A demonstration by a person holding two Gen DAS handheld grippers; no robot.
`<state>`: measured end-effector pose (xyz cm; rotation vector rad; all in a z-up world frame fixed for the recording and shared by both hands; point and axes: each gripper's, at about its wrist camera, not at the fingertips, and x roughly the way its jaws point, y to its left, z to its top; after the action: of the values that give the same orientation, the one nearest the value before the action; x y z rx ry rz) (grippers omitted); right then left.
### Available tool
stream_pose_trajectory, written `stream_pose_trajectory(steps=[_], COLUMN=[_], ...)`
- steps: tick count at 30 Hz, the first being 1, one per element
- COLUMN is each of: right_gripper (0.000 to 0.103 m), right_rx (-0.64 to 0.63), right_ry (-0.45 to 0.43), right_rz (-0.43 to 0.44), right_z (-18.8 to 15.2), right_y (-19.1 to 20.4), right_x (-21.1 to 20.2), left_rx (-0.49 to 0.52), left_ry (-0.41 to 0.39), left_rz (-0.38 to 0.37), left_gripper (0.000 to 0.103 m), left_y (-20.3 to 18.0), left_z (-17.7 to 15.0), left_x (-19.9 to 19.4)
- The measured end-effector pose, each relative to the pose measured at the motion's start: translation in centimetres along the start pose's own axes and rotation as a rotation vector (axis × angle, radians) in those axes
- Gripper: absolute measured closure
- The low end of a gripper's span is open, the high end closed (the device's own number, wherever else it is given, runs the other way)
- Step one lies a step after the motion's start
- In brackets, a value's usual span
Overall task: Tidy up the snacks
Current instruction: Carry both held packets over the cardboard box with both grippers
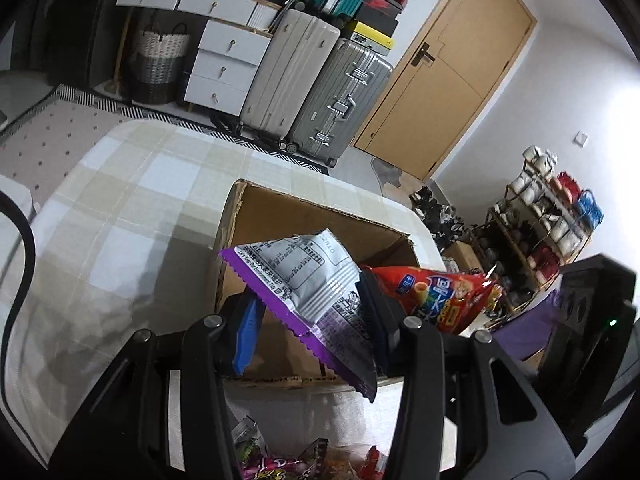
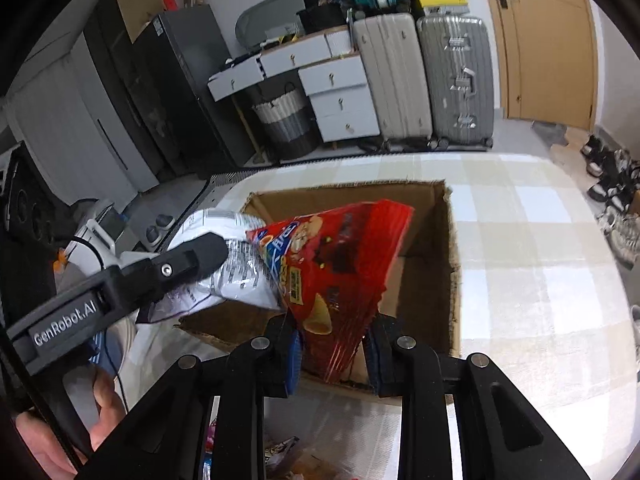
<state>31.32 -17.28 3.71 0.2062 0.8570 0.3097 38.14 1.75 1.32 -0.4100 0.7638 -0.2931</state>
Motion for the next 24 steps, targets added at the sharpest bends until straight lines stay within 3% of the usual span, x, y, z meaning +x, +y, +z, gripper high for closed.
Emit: stream_pose_trajectory(steps=[7, 24], right_gripper=[0.077, 0.077], right_rx=[-0.023, -0.035], right_ry=[0.022, 0.034], right_rz=[-0.025, -0.076], right_z=[0.2, -0.2], right_y=[0.0, -0.3], right_x=[1.0, 1.6], left_rx=[-0.020, -0.023], left_ry=[0.057, 0.053], left_rz=[0.015, 0.009], left_gripper=[0.060, 0.060], left_y=[1.8, 2.1], left_z=[-0.6, -1.0], left_x=[2.7, 3.2])
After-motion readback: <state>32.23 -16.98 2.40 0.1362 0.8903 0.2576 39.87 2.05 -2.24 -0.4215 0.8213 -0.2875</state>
